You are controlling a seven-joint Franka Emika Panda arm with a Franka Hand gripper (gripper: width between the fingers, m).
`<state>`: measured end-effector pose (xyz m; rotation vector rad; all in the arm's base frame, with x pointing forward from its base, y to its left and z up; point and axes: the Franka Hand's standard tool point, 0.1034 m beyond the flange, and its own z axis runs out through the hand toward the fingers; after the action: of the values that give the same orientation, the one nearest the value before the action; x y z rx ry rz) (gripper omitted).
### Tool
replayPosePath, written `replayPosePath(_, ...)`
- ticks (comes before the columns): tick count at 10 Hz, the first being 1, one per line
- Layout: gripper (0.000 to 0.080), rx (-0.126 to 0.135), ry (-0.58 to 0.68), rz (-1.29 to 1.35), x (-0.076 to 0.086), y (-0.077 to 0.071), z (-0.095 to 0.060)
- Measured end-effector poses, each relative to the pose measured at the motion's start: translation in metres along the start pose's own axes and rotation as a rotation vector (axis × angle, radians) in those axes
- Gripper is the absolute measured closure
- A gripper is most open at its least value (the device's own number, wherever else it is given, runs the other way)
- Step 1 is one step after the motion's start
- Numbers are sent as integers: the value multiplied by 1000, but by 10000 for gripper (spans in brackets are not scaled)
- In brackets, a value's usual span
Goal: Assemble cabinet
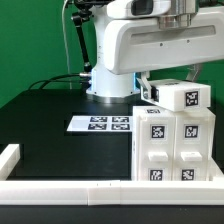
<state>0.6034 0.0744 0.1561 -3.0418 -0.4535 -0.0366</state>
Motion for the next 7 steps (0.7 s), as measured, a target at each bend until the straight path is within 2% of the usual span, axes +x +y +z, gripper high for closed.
replayPosePath(2,238,-2,5,170,-5,-1,0)
replayPosePath(4,238,-2,14,449,-6,-7,1)
replayPosePath(6,238,4,17,691,-5,-9,1)
replayPosePath(7,238,17,23,765,-3,-10,1)
